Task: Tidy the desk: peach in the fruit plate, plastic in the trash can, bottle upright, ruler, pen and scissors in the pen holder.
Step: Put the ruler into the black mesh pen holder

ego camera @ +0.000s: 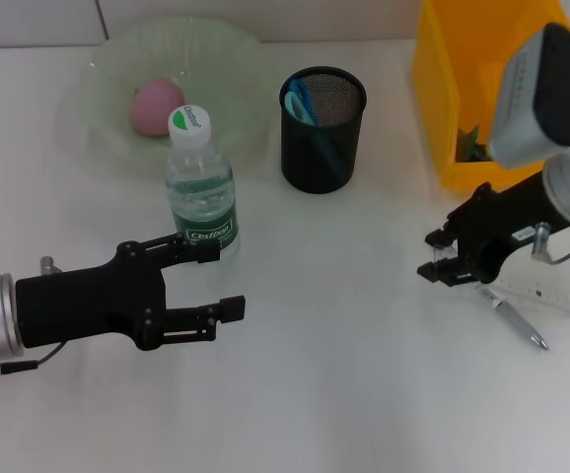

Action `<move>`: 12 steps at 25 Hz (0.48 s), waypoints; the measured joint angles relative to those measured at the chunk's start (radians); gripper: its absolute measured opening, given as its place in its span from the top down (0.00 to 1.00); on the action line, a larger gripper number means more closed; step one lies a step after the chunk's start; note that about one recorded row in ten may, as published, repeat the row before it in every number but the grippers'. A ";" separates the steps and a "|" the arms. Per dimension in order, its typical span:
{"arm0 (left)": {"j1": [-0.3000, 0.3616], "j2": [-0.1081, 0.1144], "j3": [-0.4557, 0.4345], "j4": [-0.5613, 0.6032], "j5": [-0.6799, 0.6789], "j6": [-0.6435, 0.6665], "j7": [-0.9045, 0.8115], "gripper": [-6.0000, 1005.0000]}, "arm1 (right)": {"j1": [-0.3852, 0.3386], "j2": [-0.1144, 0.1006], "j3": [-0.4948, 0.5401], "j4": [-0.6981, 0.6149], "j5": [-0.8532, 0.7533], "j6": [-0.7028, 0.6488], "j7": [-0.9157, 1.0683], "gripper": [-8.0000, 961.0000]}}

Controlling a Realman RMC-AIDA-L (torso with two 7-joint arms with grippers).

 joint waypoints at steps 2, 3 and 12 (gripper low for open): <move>0.000 0.000 0.002 0.001 0.000 0.001 0.000 0.17 | -0.010 0.001 0.032 -0.022 0.021 -0.011 -0.011 0.59; 0.001 0.000 0.002 0.002 0.000 0.001 0.000 0.17 | -0.016 0.000 0.048 -0.034 0.038 -0.015 -0.016 0.59; 0.005 0.004 -0.002 0.002 0.000 0.010 0.000 0.17 | -0.060 -0.001 0.253 -0.139 0.216 -0.039 -0.052 0.59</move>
